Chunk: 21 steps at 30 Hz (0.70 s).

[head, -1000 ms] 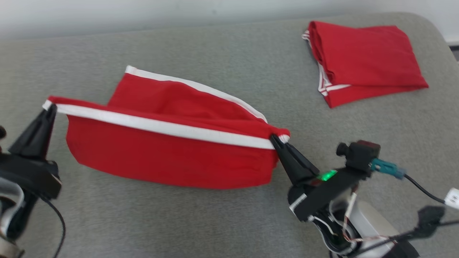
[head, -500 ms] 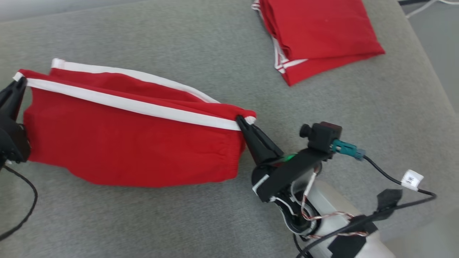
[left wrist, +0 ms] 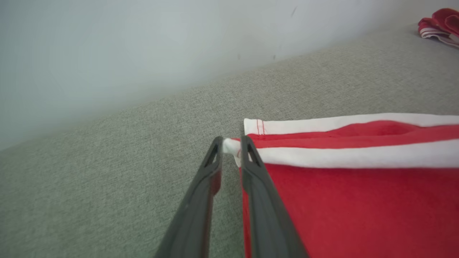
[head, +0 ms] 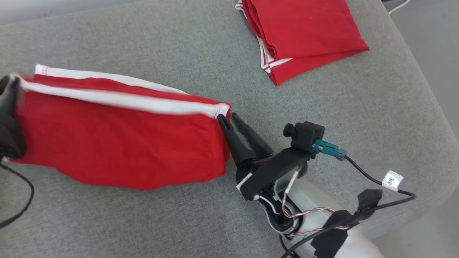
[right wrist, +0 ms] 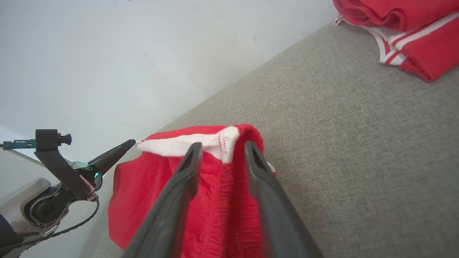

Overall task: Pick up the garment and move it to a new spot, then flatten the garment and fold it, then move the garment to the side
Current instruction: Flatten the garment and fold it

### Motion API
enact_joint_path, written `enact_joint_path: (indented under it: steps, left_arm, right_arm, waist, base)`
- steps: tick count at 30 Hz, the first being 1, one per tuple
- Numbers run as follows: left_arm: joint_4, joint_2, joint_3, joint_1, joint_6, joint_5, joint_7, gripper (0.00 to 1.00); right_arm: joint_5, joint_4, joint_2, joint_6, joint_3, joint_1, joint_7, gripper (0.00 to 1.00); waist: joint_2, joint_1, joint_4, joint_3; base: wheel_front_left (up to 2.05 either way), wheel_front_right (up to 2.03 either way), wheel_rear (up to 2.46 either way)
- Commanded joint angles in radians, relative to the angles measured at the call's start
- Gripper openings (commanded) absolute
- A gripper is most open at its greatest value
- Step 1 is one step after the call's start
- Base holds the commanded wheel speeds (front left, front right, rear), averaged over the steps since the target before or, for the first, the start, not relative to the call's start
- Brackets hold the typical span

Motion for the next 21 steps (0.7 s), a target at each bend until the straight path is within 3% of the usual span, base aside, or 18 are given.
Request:
enact_joint_path:
  steps: [1, 8, 12, 21]
  left_arm:
    - [0.018, -0.007, -0.01, 0.005, 0.001, -0.003, -0.018, 1.0]
    - [0.052, -0.04, -0.013, 0.046, 0.001, -0.052, -0.151, 1.0]
    - [0.028, -0.06, 0.006, 0.09, 0.015, -0.068, -0.235, 1.0]
    - [-0.185, -0.107, 0.078, 0.273, 0.121, -0.046, -0.286, 1.0]
  right_arm:
    - [-0.009, 0.005, -0.015, -0.001, 0.002, 0.003, -0.011, 1.0]
    - [-0.041, -0.046, -0.084, -0.001, -0.065, 0.081, -0.025, 1.0]
    - [-0.142, -0.13, -0.114, -0.001, -0.174, 0.145, -0.025, 1.0]
    - [-0.423, -0.344, -0.074, -0.001, -0.378, 0.321, -0.024, 1.0]
  waist:
    - [-0.0001, 0.0, 0.012, -0.019]
    - [-0.0001, 0.0, 0.058, -0.079]
    - [-0.0001, 0.0, 0.081, -0.109]
    - [-0.0001, 0.0, 0.134, -0.148]
  base:
    - [0.0, 0.0, 0.0]
    - [0.0, 0.0, 0.0]
    - [0.0, 0.0, 0.0]
    - [0.0, 0.0, 0.0]
